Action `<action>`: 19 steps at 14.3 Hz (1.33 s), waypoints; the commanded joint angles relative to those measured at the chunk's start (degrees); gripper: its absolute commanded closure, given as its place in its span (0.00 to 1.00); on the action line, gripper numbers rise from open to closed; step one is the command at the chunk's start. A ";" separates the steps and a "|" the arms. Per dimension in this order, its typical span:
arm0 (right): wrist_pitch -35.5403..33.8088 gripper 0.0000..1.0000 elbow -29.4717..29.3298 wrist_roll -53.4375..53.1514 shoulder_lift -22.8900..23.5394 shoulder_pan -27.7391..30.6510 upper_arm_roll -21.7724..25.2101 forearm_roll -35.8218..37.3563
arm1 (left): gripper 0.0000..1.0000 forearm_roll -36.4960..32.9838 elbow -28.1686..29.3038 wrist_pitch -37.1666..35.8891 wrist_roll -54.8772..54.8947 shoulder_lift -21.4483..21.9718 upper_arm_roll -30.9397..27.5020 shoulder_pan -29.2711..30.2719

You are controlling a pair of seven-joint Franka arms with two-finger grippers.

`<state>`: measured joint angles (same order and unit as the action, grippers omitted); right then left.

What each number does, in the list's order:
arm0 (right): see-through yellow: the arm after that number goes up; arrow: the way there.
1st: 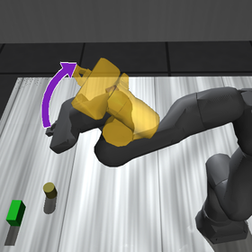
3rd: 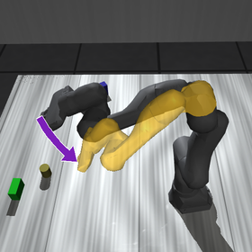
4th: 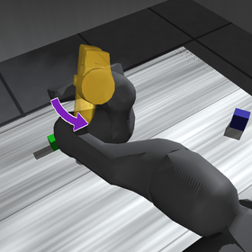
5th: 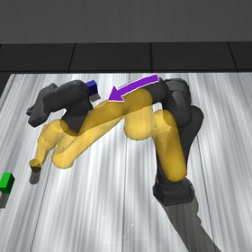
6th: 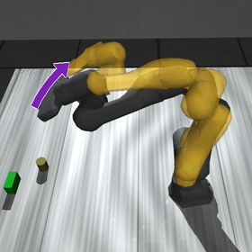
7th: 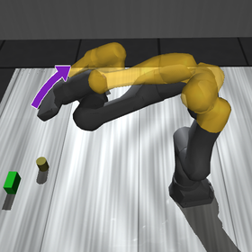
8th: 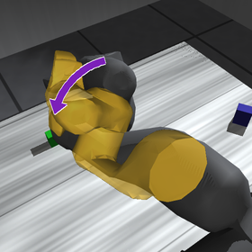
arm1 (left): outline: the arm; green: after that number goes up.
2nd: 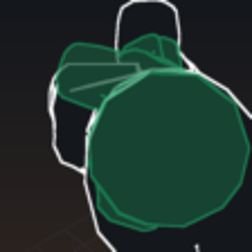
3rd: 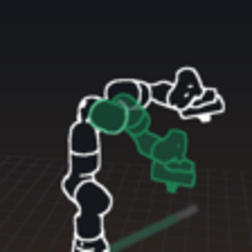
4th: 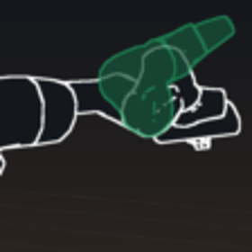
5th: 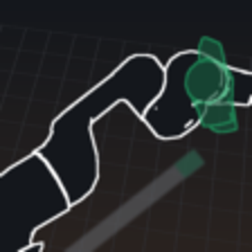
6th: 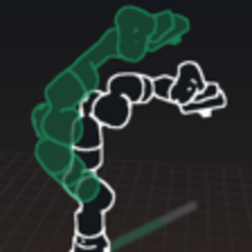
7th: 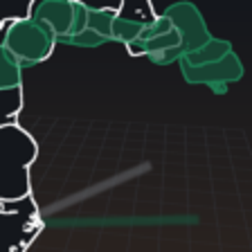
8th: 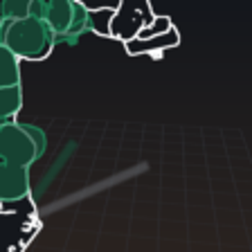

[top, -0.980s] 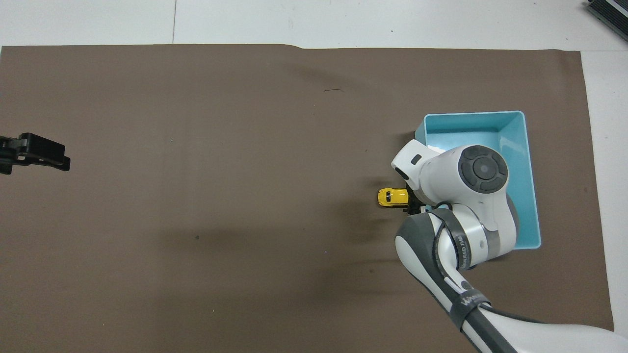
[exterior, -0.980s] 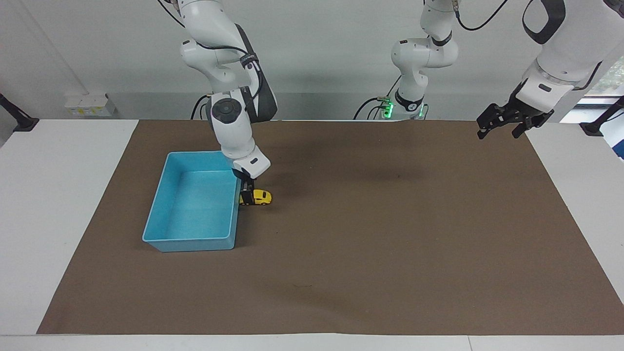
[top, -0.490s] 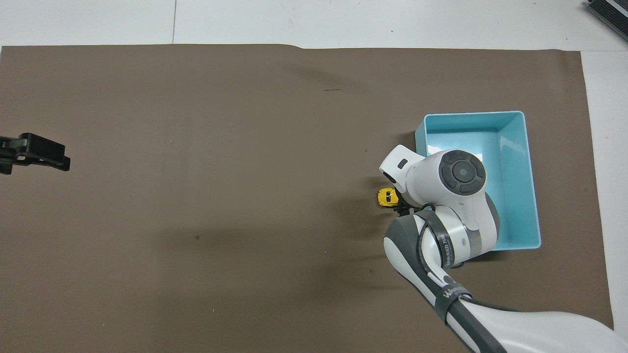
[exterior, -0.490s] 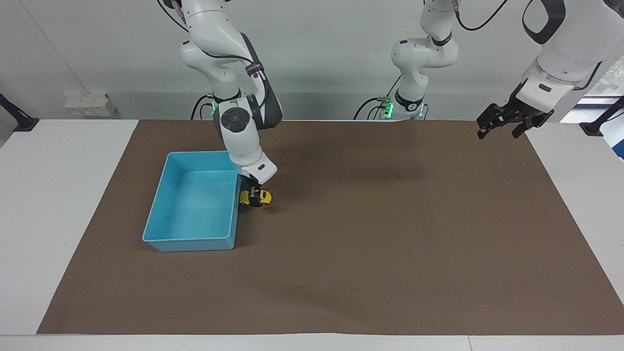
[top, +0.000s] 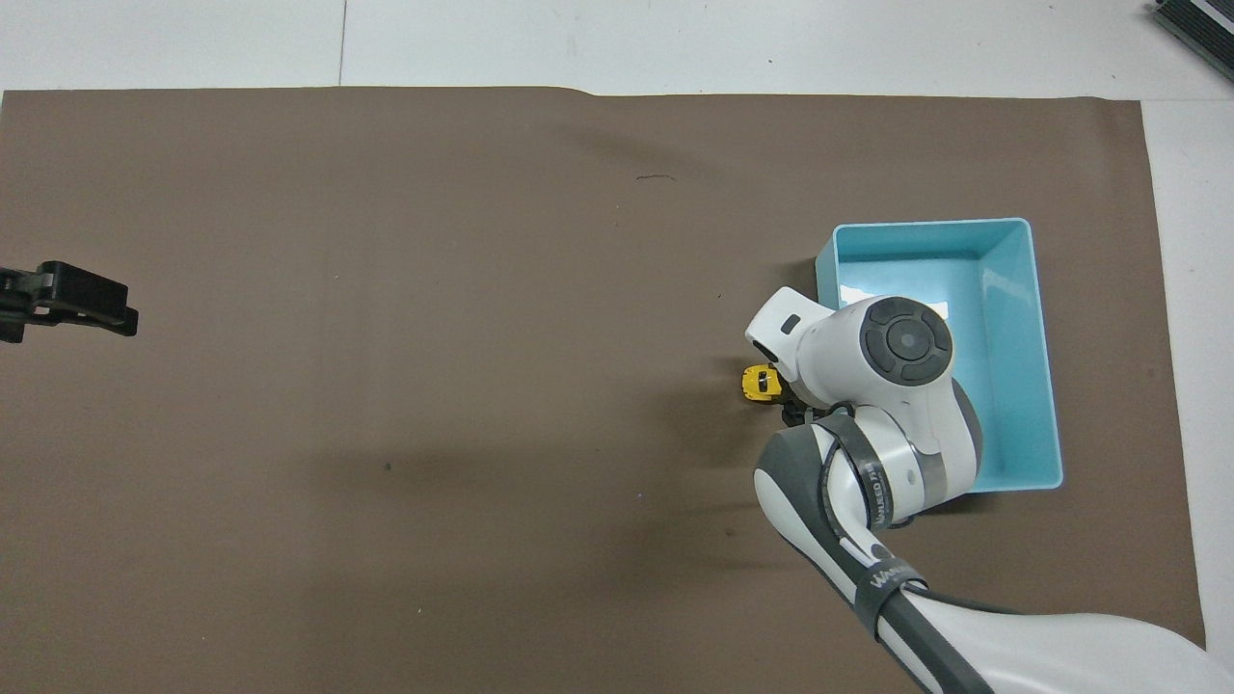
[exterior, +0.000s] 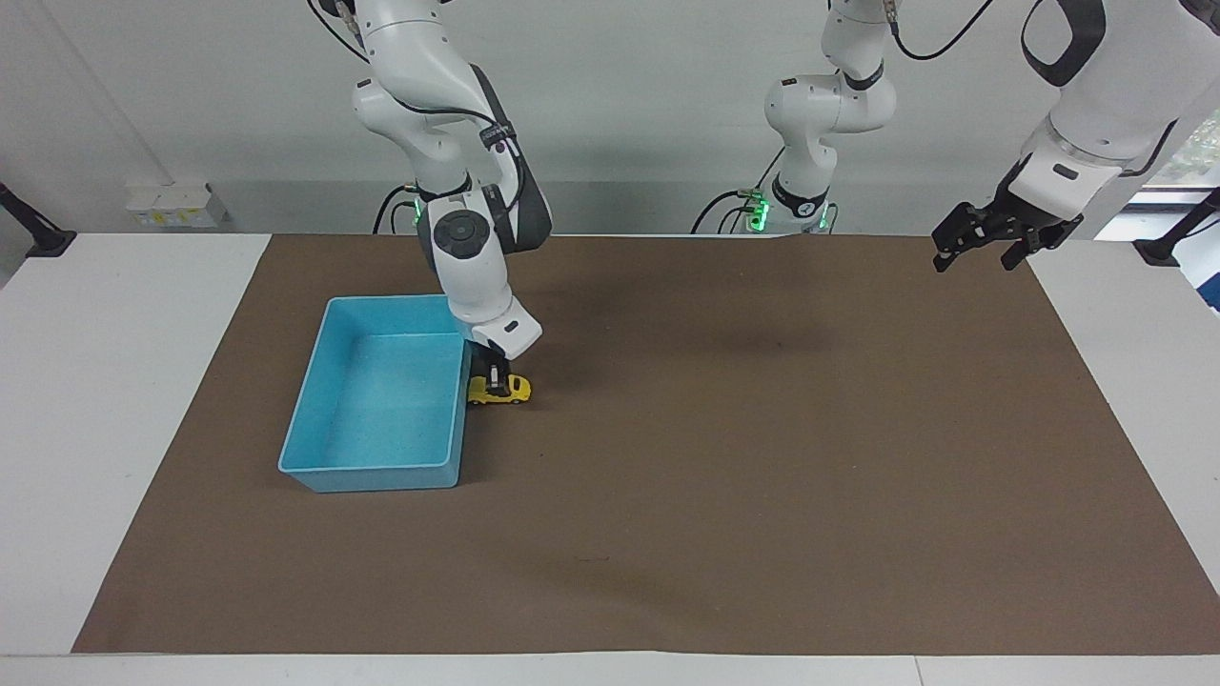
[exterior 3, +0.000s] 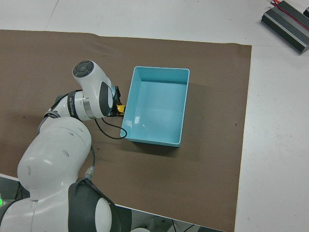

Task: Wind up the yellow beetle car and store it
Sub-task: 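Grasp the yellow car with the right gripper, then lift the car with the right gripper and lower it into the bin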

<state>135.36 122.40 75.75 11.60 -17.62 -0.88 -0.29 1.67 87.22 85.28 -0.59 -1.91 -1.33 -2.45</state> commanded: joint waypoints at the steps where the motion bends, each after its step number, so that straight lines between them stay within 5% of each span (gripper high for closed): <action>1: -0.18 1.00 -1.28 -0.41 0.27 -0.05 -0.08 1.08 | 0.00 -0.53 -0.83 -1.08 -0.55 -0.29 0.27 0.42; 12: -22.22 1.00 -18.76 -5.17 -1.22 -2.07 0.27 1.17 | 0.00 -0.53 -0.83 -1.08 -0.55 -0.29 0.27 0.42; 19: -27.95 1.00 -17.73 4.03 -4.65 5.03 0.44 2.84 | 0.00 -0.53 -0.83 -1.08 -0.55 -0.29 0.27 0.42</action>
<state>107.90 103.42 75.47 7.72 -15.42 0.04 1.71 1.67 87.22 85.28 -0.60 -1.91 -1.33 -2.45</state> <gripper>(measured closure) 0.604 0.000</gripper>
